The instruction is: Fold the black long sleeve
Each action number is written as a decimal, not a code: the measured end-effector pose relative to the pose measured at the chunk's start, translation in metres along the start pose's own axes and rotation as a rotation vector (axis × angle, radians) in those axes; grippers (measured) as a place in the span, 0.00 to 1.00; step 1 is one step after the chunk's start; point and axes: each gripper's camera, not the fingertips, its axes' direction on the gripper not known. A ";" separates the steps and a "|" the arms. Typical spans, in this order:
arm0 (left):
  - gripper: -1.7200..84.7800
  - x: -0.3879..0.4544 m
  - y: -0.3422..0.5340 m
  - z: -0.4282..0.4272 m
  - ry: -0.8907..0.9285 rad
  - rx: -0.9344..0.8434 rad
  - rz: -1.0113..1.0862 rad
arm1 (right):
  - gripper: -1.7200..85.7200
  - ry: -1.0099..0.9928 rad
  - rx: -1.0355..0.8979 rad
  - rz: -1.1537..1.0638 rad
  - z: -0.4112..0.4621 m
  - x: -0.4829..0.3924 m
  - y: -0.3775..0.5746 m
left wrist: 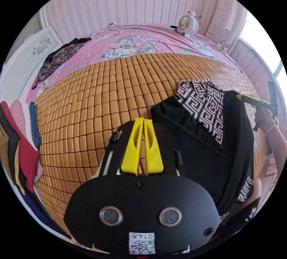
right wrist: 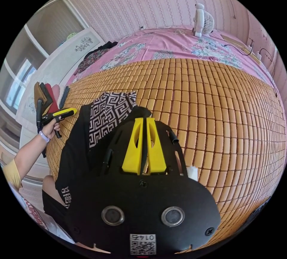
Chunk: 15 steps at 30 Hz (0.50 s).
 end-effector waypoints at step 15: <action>0.10 -0.009 0.012 -0.022 0.157 0.112 -0.154 | 0.03 -0.037 0.061 -0.035 -0.014 0.009 -0.008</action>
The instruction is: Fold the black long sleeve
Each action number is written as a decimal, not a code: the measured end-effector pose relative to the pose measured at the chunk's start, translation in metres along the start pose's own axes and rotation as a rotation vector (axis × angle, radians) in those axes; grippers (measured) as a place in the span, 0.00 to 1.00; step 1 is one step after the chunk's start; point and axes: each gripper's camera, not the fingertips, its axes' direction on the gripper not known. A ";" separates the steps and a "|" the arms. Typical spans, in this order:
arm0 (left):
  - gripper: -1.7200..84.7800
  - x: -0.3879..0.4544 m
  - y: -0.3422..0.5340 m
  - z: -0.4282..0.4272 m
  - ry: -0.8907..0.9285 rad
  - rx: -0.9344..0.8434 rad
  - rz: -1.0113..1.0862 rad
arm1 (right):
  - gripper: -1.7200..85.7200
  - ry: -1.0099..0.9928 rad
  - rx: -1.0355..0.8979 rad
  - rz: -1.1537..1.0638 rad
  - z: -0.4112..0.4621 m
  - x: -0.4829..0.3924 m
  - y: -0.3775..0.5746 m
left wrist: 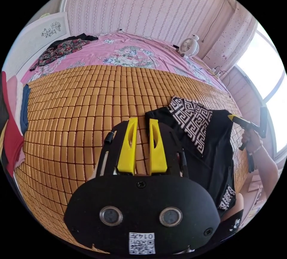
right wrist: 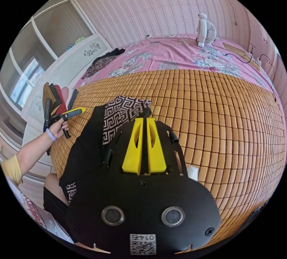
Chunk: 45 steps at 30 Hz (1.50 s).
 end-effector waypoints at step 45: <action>0.01 0.216 0.298 -0.117 0.221 -0.120 0.346 | 0.02 0.023 -0.242 -0.484 0.026 -0.208 0.150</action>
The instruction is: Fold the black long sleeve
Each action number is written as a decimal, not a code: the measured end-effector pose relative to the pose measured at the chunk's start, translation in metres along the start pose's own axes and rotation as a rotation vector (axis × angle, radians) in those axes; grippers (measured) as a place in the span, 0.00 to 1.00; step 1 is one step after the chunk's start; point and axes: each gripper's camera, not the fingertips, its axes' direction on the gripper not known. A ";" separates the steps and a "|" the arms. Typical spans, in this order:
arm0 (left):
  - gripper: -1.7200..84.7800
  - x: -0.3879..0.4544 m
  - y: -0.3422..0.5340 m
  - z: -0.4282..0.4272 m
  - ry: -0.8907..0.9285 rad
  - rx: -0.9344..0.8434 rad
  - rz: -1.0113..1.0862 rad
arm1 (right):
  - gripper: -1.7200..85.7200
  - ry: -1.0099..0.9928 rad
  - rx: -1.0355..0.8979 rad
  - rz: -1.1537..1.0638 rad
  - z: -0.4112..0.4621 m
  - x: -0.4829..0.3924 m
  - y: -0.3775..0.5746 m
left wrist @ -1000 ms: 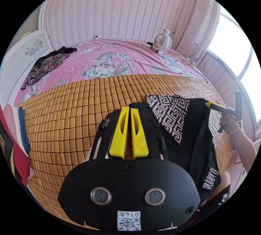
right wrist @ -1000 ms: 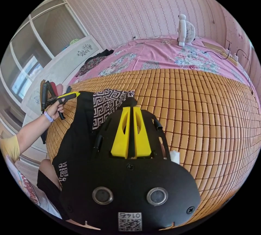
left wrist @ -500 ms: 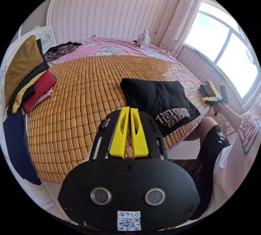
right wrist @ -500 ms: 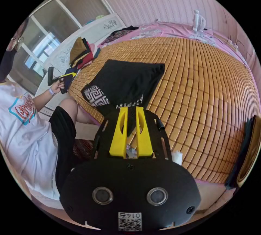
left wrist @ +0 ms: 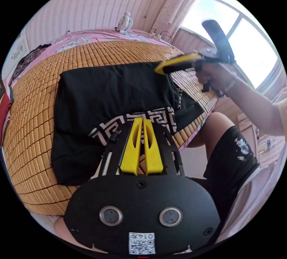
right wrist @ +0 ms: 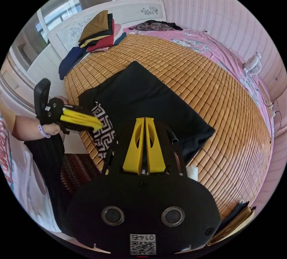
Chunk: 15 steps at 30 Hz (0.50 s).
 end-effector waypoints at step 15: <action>0.01 0.046 0.008 0.014 -0.007 0.018 0.146 | 0.01 0.171 -0.519 -0.186 0.110 0.011 -0.135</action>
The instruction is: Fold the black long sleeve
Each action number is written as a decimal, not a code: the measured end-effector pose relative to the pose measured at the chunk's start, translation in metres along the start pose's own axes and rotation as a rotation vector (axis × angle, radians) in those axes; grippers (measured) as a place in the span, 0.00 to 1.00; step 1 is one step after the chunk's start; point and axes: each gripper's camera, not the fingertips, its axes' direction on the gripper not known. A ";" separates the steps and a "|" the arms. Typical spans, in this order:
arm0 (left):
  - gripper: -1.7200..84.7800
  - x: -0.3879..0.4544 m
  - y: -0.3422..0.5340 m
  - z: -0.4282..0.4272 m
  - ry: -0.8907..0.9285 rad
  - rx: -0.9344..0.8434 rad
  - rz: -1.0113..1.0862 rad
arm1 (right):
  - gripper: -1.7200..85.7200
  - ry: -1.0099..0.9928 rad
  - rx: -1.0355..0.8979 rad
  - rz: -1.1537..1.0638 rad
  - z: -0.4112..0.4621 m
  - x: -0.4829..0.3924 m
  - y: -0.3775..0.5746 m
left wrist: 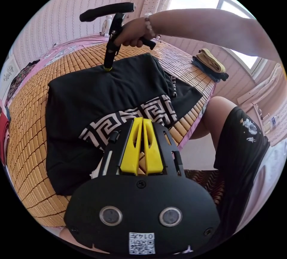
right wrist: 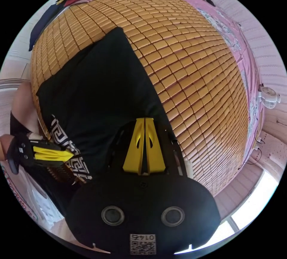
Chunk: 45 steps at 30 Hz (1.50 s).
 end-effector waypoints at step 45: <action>0.03 0.156 -0.041 -0.009 0.111 -0.043 0.417 | 0.17 -0.769 0.907 1.093 0.025 0.042 0.525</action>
